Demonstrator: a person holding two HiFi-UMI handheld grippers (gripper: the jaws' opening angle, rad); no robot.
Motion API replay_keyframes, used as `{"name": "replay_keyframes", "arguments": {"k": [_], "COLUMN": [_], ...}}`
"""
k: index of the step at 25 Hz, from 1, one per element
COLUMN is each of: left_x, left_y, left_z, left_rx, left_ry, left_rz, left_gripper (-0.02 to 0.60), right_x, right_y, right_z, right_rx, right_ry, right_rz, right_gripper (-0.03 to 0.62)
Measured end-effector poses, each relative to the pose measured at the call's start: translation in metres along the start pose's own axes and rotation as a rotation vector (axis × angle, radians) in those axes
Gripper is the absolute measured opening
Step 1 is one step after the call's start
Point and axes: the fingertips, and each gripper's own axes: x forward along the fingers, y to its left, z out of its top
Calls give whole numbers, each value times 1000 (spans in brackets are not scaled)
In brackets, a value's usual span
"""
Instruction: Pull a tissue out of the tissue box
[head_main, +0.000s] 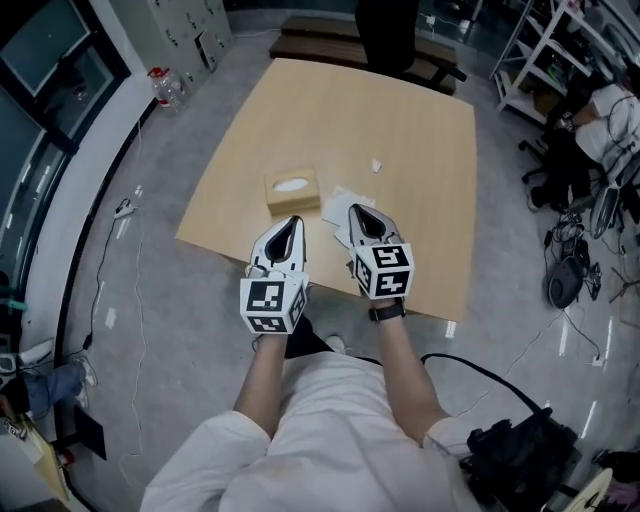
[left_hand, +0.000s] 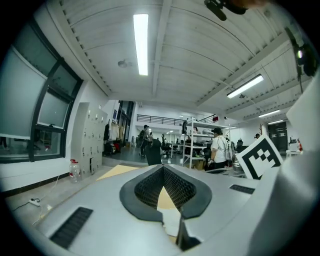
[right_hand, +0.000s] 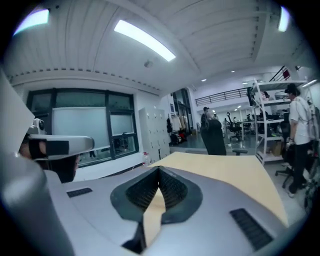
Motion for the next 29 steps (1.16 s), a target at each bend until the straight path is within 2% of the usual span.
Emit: {"name": "replay_keyframes", "arguments": {"k": [3,9,15,29], "left_x": [-12,-26,-27,-33], "left_y": [2,3,-1,-7], "left_z": [17,37,49,57], "left_rx": [16,49,78,105], "left_ry": [-36,-77,-118,-133], "left_rz": [28,64,74,64], "left_gripper": [1,1,0,1], "right_x": [-12,-41,-46,-47], "right_y": [33,67,66,59], "right_z": [32,76,86,82], "right_rx": [-56,-101,-107,-88], "right_ry": [-65,-196,-232,-227], "right_rz": [68,116,134,121], "right_gripper": [3,3,3,3]}}
